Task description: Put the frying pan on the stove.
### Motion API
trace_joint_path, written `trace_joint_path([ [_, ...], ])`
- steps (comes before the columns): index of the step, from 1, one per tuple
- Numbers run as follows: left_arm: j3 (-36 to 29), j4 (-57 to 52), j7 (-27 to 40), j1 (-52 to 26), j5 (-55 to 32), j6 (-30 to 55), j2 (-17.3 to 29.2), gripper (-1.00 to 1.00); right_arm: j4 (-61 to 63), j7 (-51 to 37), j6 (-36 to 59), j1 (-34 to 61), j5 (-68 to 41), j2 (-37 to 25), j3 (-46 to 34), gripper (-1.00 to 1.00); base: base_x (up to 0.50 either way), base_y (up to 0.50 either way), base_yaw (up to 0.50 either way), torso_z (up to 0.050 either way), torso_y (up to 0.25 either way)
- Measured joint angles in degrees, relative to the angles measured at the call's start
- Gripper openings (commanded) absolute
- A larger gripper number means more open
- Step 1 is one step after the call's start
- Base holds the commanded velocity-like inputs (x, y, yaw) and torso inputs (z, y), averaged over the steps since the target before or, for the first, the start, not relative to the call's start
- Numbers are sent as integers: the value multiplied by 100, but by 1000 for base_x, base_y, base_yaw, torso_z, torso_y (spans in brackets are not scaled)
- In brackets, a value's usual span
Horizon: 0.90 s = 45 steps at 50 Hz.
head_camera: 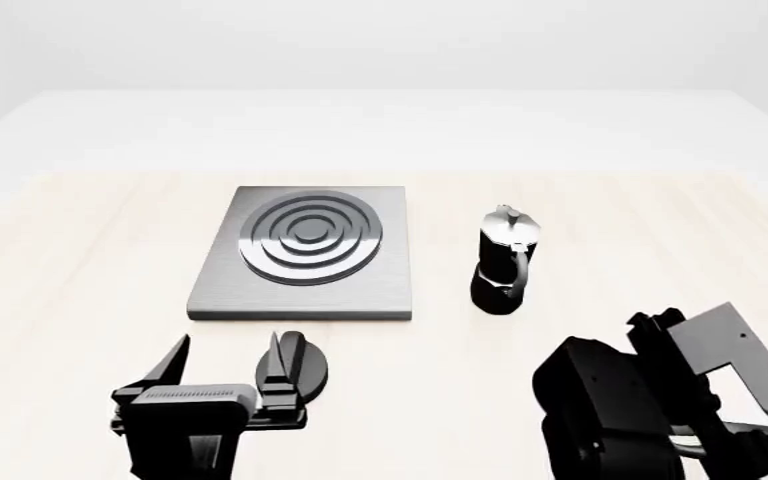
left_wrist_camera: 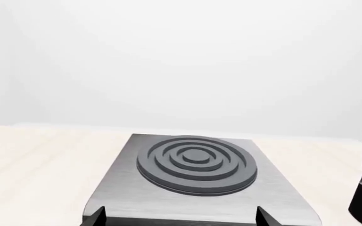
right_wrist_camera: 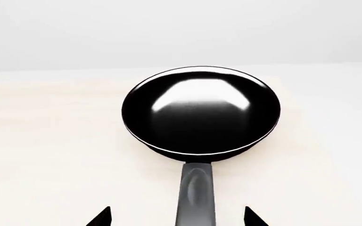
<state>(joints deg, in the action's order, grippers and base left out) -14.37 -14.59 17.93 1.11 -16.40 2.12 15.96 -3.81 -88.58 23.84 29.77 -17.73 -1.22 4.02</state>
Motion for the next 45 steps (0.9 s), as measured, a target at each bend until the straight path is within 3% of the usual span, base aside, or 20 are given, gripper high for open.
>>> trace_joint_path([
  [33, -49, 10, 64, -19, -46, -27, 50, 100, -647, 276, -63, 102, 42, -212, -4, 100, 0, 0, 0, 0, 0],
  [45, -82, -14, 96, -31, -43, -14, 65, 100, -454, 442, 352, 24, -220, -402, 95, 100, 0, 0, 0, 0, 0],
])
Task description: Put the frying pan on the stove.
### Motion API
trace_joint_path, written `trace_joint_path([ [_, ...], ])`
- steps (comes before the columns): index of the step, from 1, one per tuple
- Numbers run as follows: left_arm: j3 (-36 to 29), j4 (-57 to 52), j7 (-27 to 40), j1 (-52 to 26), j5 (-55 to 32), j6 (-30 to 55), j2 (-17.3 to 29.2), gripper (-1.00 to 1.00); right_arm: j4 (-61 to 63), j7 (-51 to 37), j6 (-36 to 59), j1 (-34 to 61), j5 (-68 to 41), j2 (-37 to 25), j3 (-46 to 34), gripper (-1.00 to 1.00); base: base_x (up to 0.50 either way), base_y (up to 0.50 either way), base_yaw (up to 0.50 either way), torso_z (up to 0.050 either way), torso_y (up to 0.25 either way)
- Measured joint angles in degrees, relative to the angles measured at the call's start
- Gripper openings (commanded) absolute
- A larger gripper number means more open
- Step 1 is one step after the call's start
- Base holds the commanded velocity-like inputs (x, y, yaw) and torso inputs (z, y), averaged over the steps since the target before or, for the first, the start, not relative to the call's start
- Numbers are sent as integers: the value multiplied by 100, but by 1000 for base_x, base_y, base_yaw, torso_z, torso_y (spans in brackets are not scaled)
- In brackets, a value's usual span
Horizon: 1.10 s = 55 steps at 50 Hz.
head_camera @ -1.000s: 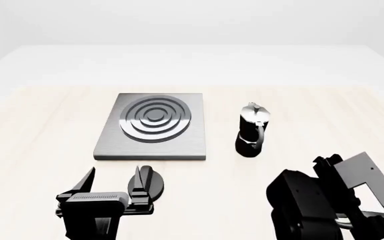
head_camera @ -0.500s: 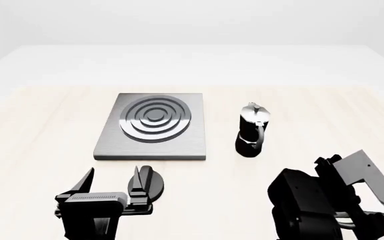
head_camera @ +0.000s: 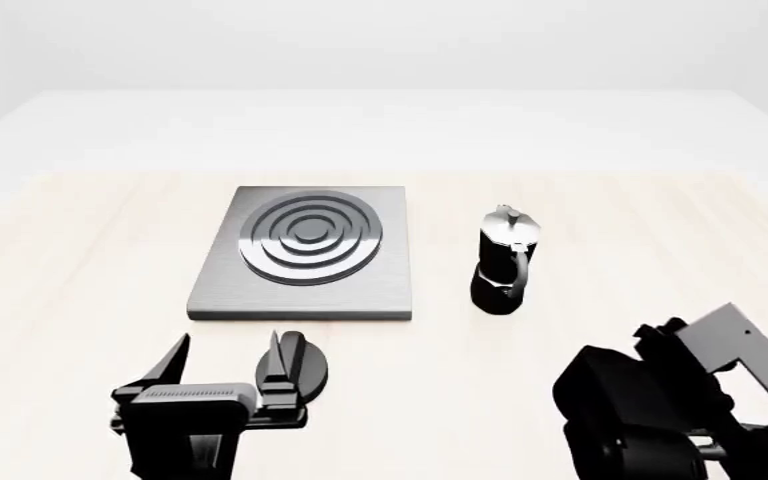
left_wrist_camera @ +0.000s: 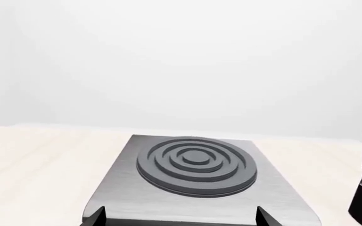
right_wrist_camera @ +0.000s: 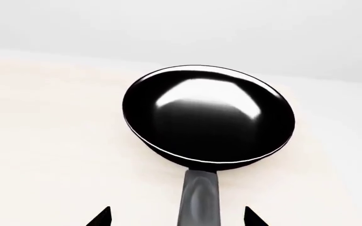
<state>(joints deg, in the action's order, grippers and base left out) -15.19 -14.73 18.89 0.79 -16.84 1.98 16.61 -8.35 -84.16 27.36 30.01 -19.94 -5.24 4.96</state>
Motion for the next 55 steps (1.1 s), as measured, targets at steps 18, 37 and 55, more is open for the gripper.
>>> trace_joint_path([
  [18, -76, -114, 66, -27, 20, 91, 29, 100, 614, 200, 732, -159, -727, -180, 521, 100, 0, 0, 0, 0, 0],
  [37, -161, -171, 141, -58, 82, 170, 60, 100, 847, 305, 739, -414, -1281, -61, 1063, 100, 0, 0, 0, 0, 0],
  [55, -236, -177, 182, -83, 115, 202, 80, 100, 742, 435, 507, -529, -1475, 55, 1180, -100, 0, 0, 0, 0, 0],
])
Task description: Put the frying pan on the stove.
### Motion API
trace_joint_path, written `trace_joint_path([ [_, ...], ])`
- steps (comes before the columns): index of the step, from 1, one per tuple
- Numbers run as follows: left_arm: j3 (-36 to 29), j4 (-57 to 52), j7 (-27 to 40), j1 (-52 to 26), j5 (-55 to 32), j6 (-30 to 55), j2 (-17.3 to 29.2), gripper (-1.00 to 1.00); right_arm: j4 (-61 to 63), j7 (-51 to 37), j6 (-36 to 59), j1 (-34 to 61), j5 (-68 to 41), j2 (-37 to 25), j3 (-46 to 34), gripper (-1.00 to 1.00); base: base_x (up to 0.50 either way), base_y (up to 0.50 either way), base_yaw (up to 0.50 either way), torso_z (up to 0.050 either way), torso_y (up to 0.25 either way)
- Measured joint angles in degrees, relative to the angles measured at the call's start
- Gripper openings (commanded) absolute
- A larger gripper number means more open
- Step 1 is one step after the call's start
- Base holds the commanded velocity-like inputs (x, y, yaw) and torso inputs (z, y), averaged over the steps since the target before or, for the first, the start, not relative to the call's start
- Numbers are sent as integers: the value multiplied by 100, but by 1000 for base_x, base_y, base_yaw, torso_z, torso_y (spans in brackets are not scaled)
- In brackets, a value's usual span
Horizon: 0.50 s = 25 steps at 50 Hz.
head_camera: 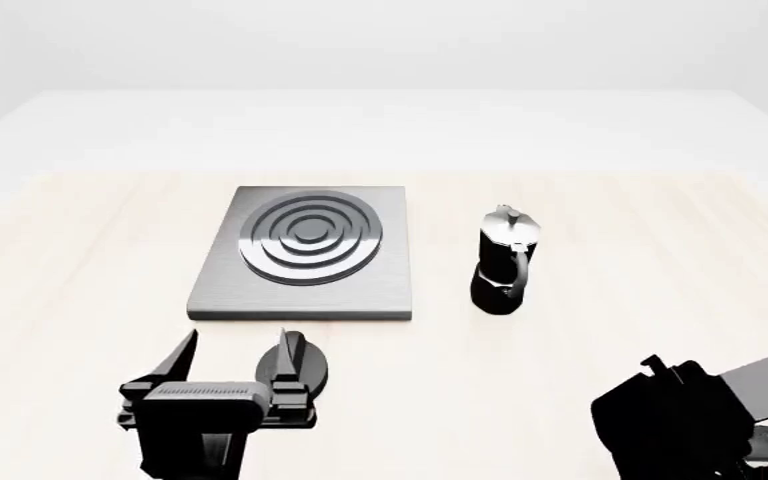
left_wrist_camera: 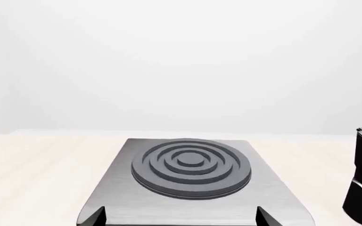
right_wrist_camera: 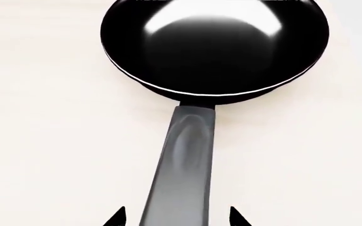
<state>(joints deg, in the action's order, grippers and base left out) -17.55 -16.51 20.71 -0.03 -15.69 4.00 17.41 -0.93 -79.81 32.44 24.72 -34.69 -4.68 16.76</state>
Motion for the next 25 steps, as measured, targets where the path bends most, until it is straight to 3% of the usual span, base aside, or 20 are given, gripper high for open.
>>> trace_joint_path([
  [25, -25, 77, 17, 16, -38, -103, 22, 100, 118, 520, -577, -309, 233, -44, -389, -100, 0, 0, 0, 0, 0],
])
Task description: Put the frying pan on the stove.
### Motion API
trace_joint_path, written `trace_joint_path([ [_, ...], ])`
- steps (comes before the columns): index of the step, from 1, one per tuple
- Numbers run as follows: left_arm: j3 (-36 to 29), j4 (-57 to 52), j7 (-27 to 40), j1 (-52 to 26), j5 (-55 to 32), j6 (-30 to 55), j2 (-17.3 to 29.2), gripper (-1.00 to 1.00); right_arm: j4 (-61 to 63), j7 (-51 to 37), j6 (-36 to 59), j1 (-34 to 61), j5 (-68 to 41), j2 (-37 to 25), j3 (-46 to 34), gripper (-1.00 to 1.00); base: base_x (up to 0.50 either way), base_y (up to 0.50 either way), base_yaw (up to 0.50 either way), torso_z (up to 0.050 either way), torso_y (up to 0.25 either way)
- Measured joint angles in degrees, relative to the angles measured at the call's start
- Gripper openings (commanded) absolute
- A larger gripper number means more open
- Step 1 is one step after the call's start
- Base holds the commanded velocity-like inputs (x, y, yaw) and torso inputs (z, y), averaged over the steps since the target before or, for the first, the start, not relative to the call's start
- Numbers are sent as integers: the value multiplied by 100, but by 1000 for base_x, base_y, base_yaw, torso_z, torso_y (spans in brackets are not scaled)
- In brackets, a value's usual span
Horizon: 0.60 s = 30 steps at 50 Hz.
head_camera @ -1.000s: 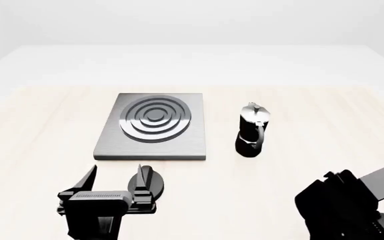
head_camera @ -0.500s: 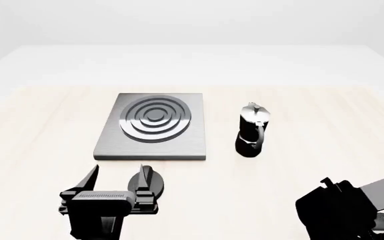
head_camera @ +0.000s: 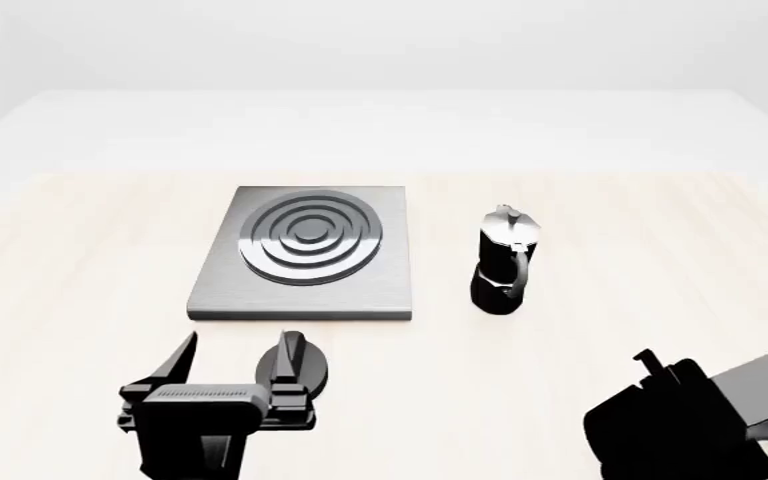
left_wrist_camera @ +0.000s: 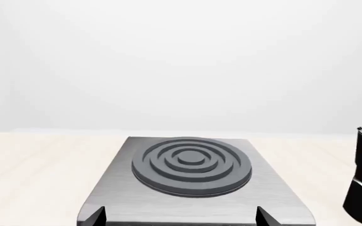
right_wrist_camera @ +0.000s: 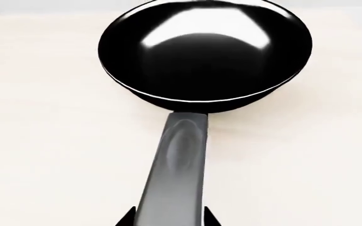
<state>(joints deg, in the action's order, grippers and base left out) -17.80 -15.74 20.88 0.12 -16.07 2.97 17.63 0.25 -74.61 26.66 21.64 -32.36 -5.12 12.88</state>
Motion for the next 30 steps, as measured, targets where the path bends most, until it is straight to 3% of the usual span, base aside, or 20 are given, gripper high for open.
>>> trace_joint_path([
  [30, 40, 67, 31, 61, -95, -162, 41, 100, 87, 544, -478, -128, 197, -133, -910, -100, 0, 0, 0, 0, 1],
])
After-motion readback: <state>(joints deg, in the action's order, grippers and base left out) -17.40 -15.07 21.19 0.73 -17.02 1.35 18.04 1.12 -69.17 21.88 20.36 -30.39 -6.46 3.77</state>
